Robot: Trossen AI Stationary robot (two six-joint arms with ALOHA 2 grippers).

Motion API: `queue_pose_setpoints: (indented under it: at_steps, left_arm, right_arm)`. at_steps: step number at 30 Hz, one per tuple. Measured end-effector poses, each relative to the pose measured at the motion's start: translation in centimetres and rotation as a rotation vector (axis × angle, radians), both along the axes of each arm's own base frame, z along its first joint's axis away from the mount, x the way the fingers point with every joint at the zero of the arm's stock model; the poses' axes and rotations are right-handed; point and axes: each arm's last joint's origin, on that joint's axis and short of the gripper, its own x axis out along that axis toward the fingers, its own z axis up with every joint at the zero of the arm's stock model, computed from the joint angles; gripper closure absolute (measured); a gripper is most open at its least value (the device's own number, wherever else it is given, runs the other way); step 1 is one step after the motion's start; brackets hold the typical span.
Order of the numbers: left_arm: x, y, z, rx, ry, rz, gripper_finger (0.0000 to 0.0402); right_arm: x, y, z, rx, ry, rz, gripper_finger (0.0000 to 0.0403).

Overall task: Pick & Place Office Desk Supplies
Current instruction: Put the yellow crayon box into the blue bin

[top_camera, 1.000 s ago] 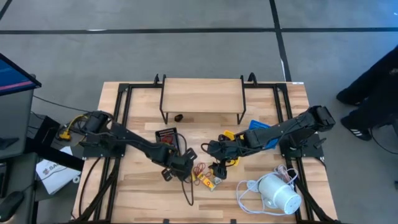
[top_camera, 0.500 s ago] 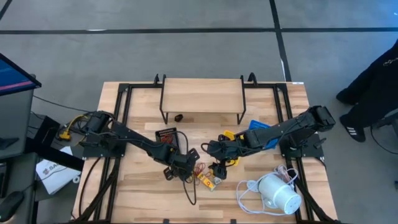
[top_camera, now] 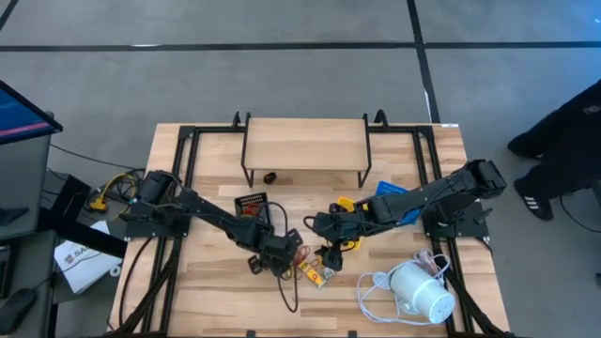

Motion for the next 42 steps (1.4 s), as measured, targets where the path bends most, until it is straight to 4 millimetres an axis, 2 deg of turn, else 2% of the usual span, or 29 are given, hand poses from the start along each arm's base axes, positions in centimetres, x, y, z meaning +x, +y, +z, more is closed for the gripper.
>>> queue_pose_setpoints:
  at_steps: [17,34,38,42]
  left_arm:
    - [0.4,0.1,0.0,-0.005,-0.032,0.003,0.024]
    - [0.4,0.3,0.0,0.077,-0.051,0.02,0.0245]
    - [0.3,0.5,0.4,0.118,-0.067,0.04,0.0245]
    - [0.0,0.8,2.3,0.127,-0.127,0.062,0.0245]
  right_arm:
    - [0.0,0.0,0.0,0.002,-0.005,0.001,0.0129]
    - [0.0,0.0,0.0,-0.003,-0.006,0.007,0.0129]
    - [-0.5,-0.3,0.9,-0.018,-0.026,-0.013,0.0129]
    - [-1.9,-1.2,2.7,-0.088,-0.066,-0.08,0.0129]
